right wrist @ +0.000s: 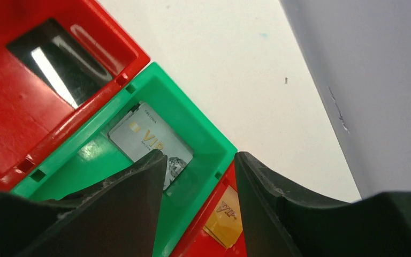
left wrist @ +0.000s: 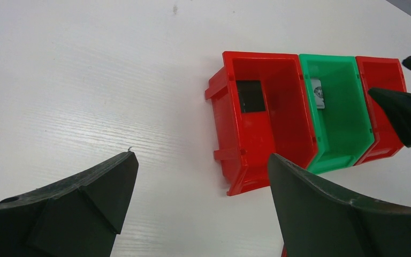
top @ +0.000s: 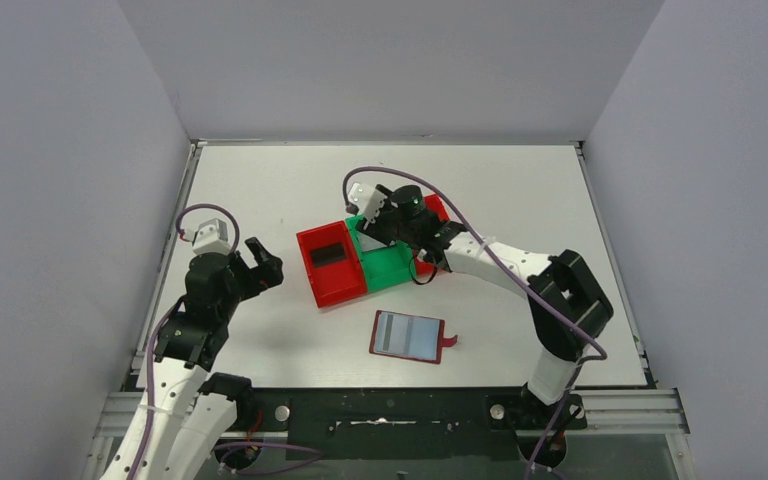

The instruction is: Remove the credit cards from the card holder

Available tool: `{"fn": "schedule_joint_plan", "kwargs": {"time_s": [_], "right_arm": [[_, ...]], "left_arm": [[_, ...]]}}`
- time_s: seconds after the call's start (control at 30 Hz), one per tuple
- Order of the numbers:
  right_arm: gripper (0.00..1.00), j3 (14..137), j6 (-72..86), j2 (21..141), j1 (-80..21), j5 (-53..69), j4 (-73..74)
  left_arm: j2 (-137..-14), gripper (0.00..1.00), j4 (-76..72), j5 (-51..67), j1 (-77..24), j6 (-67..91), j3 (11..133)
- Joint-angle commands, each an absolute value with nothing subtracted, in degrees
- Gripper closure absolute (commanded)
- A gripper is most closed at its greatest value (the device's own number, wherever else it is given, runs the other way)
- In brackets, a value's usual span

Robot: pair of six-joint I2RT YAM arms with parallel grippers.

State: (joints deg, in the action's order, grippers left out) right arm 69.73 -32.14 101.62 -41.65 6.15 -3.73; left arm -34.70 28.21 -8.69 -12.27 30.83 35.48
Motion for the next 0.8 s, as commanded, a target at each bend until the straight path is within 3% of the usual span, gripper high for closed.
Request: {"fn": "schedule_joint_plan", "kwargs": {"time_s": [0.0, 0.17, 0.27, 0.43, 0.7, 0.77], "right_arm": [[0.48, 65.1, -19.1, 93.5, -41.4, 2.5, -12.4], [0.42, 61.4, -2.6, 87.4, -41.4, -5.2, -10.8], [0.25, 62.4, 8.3, 85.5, -40.8, -11.9, -2.9], [0.03, 54.9, 21.7, 78.9, -37.0, -7.4, -1.9], [0.02, 38.0, 45.9, 64.1, -33.8, -8.8, -5.1], [0.02, 35.2, 47.2, 61.2, -33.2, -4.0, -6.5]], "left_arm": [[-34.6, 0.06, 24.6, -7.9, -12.0, 29.9, 35.5], [-34.5, 0.06, 24.5, -7.5, -12.0, 29.8, 35.6], [-34.6, 0.06, 24.5, -7.4, -12.0, 29.7, 35.5], [-34.7, 0.06, 24.4, -7.5, -12.0, 29.6, 35.6], [-34.8, 0.06, 24.6, -7.8, -12.0, 29.7, 35.7], [-34.7, 0.06, 24.6, -7.8, -12.0, 29.7, 35.6]]}}
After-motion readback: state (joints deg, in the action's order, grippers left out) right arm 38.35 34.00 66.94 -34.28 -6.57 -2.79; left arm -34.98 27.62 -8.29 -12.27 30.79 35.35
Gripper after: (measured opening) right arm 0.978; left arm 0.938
